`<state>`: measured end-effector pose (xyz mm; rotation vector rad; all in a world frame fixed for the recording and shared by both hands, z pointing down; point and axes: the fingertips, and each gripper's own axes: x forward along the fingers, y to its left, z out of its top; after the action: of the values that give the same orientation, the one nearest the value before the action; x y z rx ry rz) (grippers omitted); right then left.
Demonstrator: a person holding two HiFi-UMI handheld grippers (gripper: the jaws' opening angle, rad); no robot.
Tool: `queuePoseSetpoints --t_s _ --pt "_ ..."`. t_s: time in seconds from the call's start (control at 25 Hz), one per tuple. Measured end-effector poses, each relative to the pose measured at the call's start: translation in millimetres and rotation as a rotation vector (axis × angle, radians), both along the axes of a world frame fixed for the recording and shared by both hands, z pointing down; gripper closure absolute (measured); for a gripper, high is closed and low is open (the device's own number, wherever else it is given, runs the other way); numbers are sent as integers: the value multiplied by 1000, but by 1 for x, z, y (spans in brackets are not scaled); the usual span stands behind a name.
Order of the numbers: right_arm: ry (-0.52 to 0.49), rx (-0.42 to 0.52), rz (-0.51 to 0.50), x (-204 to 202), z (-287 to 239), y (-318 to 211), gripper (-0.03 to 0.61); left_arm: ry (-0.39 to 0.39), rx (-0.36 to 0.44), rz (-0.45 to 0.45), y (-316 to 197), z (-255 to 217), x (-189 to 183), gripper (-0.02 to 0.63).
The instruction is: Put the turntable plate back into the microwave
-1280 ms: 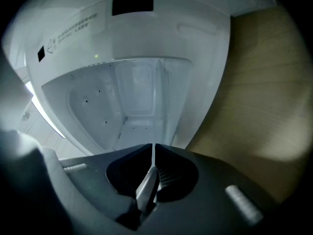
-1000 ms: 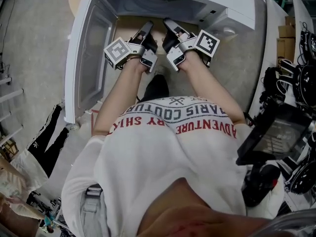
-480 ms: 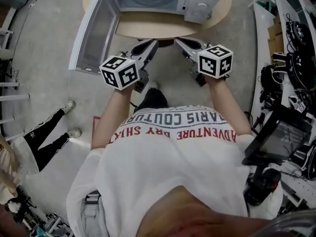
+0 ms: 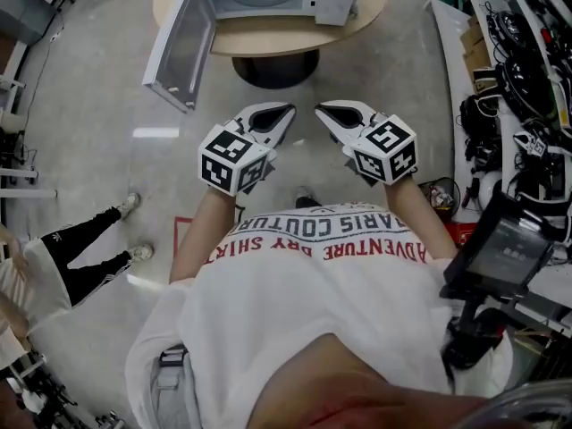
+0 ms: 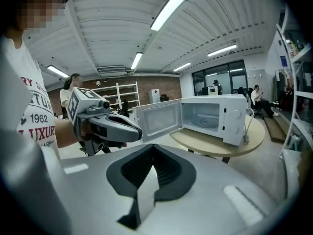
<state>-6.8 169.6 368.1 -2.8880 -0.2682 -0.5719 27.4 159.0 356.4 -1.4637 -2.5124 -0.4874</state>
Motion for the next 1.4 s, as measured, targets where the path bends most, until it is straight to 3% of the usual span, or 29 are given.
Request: queuePoseSetpoints --t_s 0.16,0.4,0.76,0.96,1.4 --pt "10 10 3 -3 2 -110 577 -43 -3 36 -104 0 -11 614" --pt "17 15 25 -6 6 -286 577 -21 18 74 -274 6 -17 614" --pt "40 55 82 -52 -38 -404 577 -51 -20 5 -412 -38 -40 614" --pt "71 23 35 -93 -53 -464 577 -44 -38 -5 -471 -47 -90 614" --pt "77 -12 19 -247 -55 -582 578 -65 -61 -8 -586 -57 -247 614"
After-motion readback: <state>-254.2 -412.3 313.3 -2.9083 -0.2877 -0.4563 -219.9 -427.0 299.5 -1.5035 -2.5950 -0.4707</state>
